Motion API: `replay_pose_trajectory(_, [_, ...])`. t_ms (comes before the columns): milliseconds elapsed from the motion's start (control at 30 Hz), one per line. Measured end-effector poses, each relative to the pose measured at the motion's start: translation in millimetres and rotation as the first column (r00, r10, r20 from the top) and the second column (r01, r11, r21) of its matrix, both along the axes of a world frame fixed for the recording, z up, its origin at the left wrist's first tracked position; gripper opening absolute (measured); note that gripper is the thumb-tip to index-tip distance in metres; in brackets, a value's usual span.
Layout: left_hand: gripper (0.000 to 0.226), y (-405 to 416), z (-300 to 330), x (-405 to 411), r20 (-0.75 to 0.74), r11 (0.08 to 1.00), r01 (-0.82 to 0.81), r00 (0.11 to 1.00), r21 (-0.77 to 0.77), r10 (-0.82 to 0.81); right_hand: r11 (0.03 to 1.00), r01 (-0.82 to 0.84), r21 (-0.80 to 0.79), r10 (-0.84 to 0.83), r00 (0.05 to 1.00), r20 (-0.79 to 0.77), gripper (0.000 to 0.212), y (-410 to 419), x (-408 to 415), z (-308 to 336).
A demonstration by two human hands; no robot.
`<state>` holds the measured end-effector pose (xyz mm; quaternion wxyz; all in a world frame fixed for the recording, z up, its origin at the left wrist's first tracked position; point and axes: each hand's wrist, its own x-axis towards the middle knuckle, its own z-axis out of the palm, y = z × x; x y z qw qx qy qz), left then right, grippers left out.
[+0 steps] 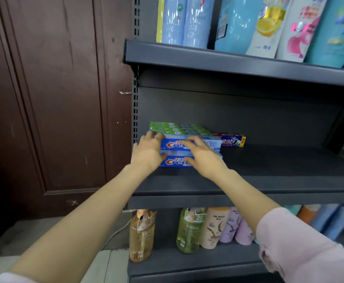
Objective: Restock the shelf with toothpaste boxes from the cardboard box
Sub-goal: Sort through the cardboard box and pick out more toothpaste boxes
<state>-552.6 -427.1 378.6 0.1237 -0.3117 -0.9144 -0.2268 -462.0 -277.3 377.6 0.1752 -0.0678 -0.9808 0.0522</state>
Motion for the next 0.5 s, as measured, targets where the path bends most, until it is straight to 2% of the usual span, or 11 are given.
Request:
replay_pose_trajectory(100, [0.048, 1, 2, 25, -0.046, 0.996, 0.013, 0.999, 0.083, -0.009, 0.981, 0.101, -0.166, -0.130, 0.976, -0.173, 0.045, 3, 28, 5])
replay_pose_trajectory(167, [0.042, 8, 6, 46, -0.027, 0.982, 0.075, 0.997, 0.171, -0.071, 0.973, 0.142, -0.180, -0.176, 0.967, -0.186, 0.039, 5, 52, 3])
replay_pose_trajectory(300, [0.026, 34, 5, 93, 0.046, 0.945, 0.212, 0.972, 0.249, -0.231, 0.948, 0.249, -0.196, -0.279, 0.949, -0.144, 0.033, 20, 109, -6])
replay_pose_trajectory(400, [0.019, 71, -7, 142, 0.051, 0.926, 0.333, 0.937, 0.177, -0.347, 0.896, 0.396, -0.201, -0.415, 0.908, -0.061, 0.033, 48, 166, -22])
replay_pose_trajectory(500, [0.019, 123, -32, 197, 0.072, 0.871, 0.484, 0.868, 0.087, -0.490, 0.788, 0.570, -0.233, -0.572, 0.818, 0.066, 0.032, 80, 230, -58])
